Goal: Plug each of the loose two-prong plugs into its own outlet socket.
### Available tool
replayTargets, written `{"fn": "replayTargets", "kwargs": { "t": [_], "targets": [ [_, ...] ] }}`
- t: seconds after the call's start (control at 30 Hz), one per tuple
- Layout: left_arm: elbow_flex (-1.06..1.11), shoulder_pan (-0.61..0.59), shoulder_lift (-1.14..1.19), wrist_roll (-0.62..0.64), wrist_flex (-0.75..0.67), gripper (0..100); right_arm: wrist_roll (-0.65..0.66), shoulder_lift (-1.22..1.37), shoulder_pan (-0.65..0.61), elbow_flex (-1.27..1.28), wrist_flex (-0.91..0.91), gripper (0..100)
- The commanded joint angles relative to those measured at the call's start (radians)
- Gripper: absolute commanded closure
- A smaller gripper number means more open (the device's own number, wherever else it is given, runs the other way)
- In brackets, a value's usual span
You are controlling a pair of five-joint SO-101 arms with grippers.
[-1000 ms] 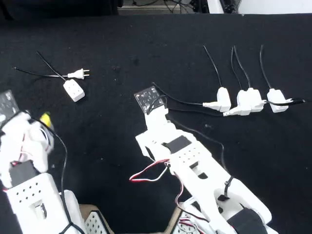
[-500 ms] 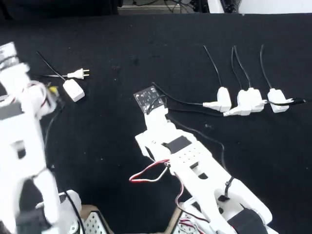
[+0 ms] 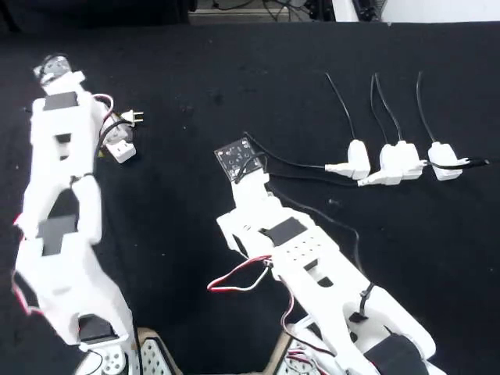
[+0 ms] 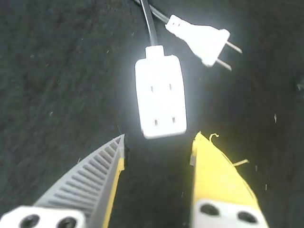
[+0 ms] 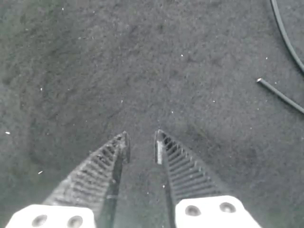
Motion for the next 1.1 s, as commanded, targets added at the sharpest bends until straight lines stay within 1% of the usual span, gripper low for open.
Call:
{"fn": "replayTargets", "kwargs": {
  "t": [0.0, 0.3, 0.47, 0.6, 0.67, 0.73, 0.77, 0.83, 0.9, 1.07],
  "targets": [
    [-0.239, 0.002, 0.129, 0.044, 0.005, 76, 0.009, -0.042, -0.014, -0.004, -0.021, 91.4],
    [-0.435, 0.007, 0.382, 0.049, 0.005, 76, 0.009, -0.042, -0.014, -0.002, -0.021, 91.5],
    [-0.455, -0.015, 0.427, 0.048, 0.008, 76, 0.009, -0.042, -0.014, -0.002, -0.021, 91.5],
    [-0.461, -0.025, 0.433, 0.041, 0.068, 78, 0.009, -0.042, -0.014, -0.002, -0.021, 91.5],
    [-0.466, -0.028, 0.423, 0.041, 0.097, 85, 0.011, -0.042, -0.014, -0.002, -0.021, 91.5],
    [-0.472, -0.030, 0.423, 0.040, 0.123, 95, 0.011, -0.042, -0.014, -0.002, -0.021, 91.5],
    [-0.489, -0.036, 0.423, 0.040, 0.150, 98, 0.011, -0.042, -0.014, -0.002, -0.021, 91.5],
    [-0.533, -0.048, 0.423, 0.041, 0.230, 95, 0.011, -0.042, -0.014, -0.002, -0.021, 91.5],
    [-0.582, -0.067, 0.423, 0.041, 0.304, 97, 0.011, -0.042, -0.014, -0.002, -0.021, 91.5],
    [-0.751, -0.088, 0.425, 0.040, 0.552, 97, 0.011, -0.042, -0.014, -0.002, -0.021, 91.5]
  ]
}}
